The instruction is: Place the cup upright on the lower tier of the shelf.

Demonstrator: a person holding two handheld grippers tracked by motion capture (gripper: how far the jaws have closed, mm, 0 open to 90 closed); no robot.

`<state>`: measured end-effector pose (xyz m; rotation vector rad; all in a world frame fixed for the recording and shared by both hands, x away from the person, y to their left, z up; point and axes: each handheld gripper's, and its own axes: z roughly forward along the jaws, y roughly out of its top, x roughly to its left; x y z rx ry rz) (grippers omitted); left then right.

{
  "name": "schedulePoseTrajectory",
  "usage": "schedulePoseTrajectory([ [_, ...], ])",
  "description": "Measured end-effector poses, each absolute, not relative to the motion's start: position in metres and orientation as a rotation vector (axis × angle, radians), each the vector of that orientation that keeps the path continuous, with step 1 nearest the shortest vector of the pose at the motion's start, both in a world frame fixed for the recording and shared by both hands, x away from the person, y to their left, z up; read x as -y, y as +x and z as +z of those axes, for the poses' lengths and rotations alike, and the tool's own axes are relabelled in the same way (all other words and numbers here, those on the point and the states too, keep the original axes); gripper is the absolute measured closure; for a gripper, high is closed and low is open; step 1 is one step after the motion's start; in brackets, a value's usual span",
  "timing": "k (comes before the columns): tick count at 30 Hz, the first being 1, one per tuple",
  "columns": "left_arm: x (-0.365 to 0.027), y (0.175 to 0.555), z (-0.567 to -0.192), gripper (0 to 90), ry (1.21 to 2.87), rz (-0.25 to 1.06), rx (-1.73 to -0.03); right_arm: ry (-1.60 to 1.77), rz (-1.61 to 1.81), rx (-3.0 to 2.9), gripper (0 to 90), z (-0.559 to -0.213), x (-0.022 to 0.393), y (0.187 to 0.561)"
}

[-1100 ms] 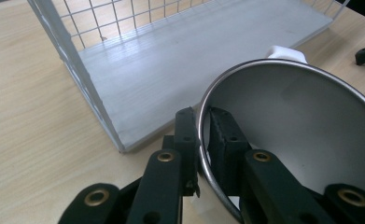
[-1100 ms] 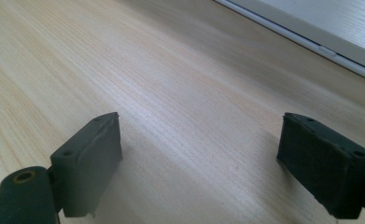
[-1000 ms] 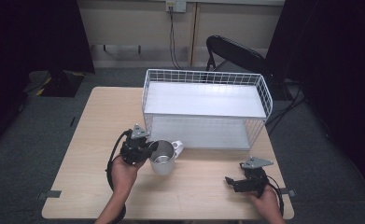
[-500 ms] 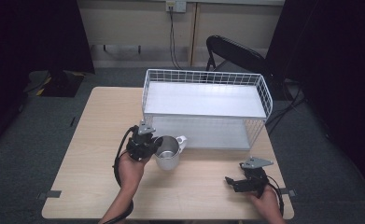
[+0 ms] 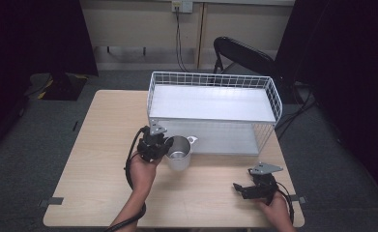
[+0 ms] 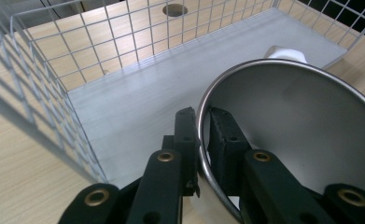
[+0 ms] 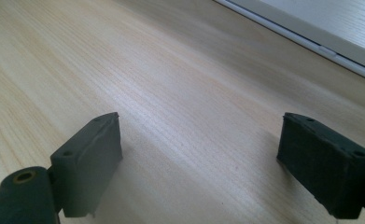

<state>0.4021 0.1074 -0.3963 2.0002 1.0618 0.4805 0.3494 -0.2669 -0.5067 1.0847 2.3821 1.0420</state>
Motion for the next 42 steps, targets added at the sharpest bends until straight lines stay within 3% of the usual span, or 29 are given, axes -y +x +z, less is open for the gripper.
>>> schedulePoseTrajectory([
  [42,-0.061,0.429,-0.403,82.1,1.934,0.576,-1.112,1.085,1.042,-2.382,12.6,-0.507,0.267,0.349],
])
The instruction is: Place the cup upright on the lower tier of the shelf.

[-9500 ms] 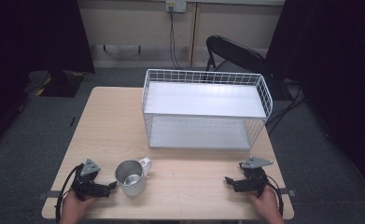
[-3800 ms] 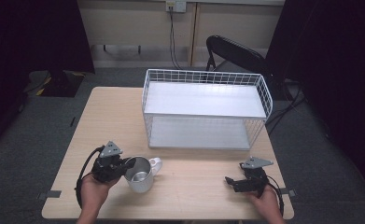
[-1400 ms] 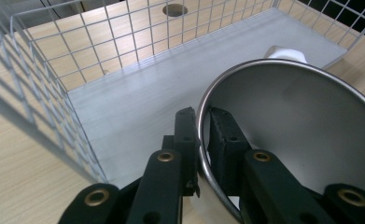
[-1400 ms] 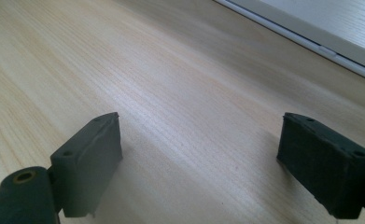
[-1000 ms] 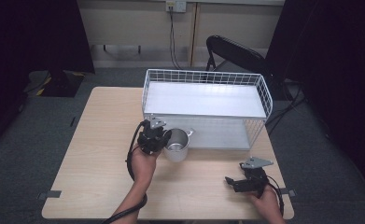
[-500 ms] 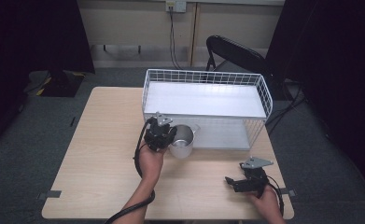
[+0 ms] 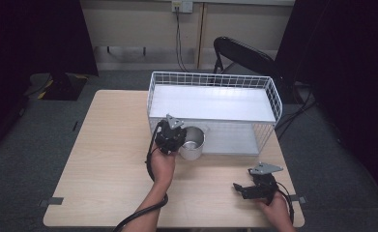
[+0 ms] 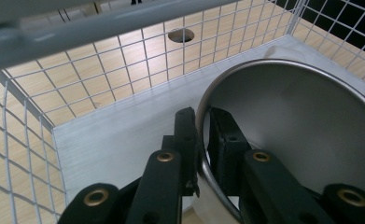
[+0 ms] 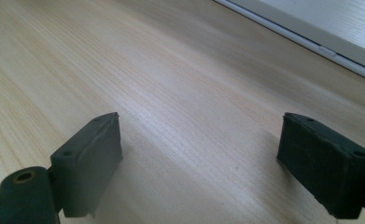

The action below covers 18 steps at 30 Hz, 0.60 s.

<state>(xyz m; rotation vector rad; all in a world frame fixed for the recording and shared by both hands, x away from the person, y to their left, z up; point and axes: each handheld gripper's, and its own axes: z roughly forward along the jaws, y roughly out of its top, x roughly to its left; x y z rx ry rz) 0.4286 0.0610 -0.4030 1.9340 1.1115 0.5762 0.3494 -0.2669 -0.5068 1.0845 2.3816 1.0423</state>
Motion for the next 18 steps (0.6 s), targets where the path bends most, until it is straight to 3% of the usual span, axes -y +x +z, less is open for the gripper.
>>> schedulePoseTrajectory([
  [18,-0.0520,0.4353,-0.4099,82.1,1.908,0.656,-1.153,1.085,1.042,-2.381,12.6,-0.5068,0.2668,0.3494],
])
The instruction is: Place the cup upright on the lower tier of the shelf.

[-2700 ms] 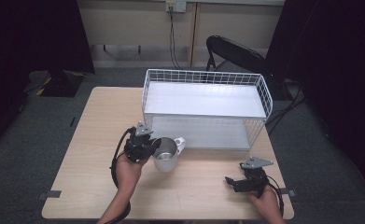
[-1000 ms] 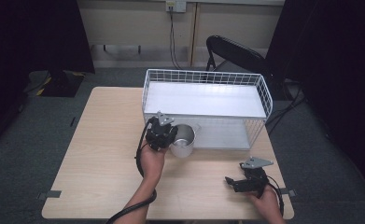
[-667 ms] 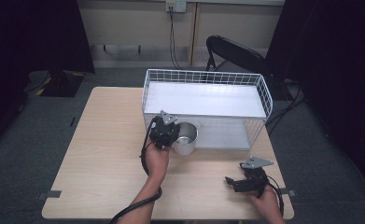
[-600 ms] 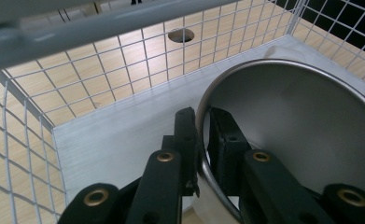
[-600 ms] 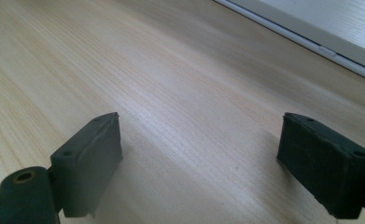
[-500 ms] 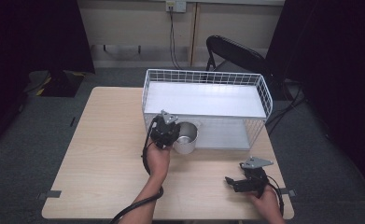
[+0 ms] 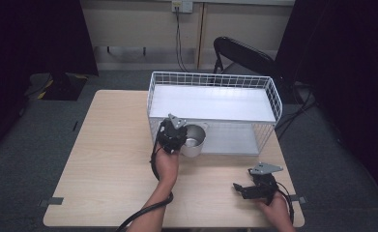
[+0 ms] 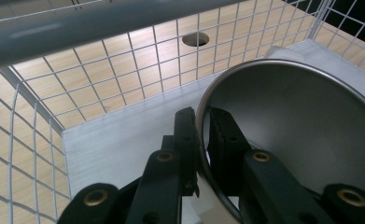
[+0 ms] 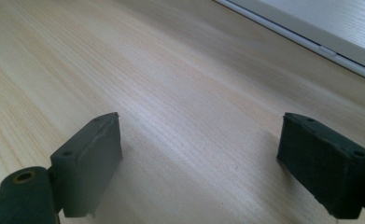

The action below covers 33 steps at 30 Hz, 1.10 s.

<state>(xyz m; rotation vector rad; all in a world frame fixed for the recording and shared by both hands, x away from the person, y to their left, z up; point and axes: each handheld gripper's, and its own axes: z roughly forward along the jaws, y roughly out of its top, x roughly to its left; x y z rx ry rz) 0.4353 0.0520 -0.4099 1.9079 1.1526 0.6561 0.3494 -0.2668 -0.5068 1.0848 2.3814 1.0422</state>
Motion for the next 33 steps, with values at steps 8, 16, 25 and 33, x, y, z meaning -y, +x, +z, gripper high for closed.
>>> schedulePoseTrajectory([
  [8,-0.051,0.438,-0.412,81.9,1.891,0.671,-1.174,1.085,1.042,-2.381,12.6,-0.507,0.267,0.349],
  [16,-0.047,0.440,-0.416,81.6,1.873,0.685,-1.195,1.084,1.042,-2.381,12.6,-0.507,0.267,0.349],
  [25,-0.047,0.443,-0.421,81.3,1.858,0.685,-1.225,1.084,1.042,-2.381,12.6,-0.507,0.267,0.349],
  [33,-0.048,0.443,-0.420,80.1,1.844,0.679,-1.225,1.084,1.043,-2.381,12.6,-0.507,0.267,0.349],
])
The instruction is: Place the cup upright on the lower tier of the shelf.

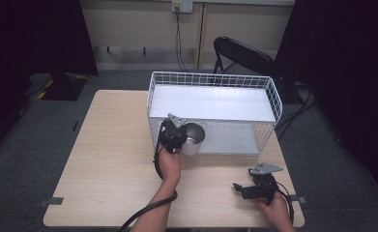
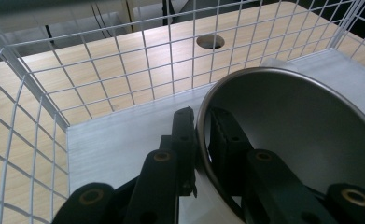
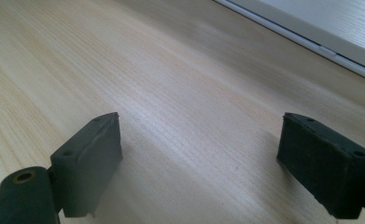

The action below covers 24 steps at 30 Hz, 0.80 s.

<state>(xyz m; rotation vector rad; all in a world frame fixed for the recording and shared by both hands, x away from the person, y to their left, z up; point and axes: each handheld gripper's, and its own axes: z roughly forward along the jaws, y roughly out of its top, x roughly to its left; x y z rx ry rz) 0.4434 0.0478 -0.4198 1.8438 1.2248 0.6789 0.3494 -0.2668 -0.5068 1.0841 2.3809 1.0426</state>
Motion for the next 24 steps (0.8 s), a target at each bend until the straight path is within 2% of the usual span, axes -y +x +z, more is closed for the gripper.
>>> schedulePoseTrajectory([
  [8,-0.052,0.445,-0.418,76.7,1.847,0.688,-1.234,1.084,1.042,-2.381,12.6,-0.507,0.267,0.349],
  [9,-0.052,0.445,-0.418,73.2,1.845,0.684,-1.240,1.084,1.042,-2.381,12.6,-0.507,0.267,0.349],
  [14,-0.054,0.444,-0.418,68.4,1.843,0.673,-1.233,1.084,1.043,-2.381,12.6,-0.507,0.267,0.349],
  [24,-0.059,0.440,-0.408,51.3,1.818,0.640,-1.232,1.084,1.043,-2.381,12.6,-0.507,0.267,0.349],
])
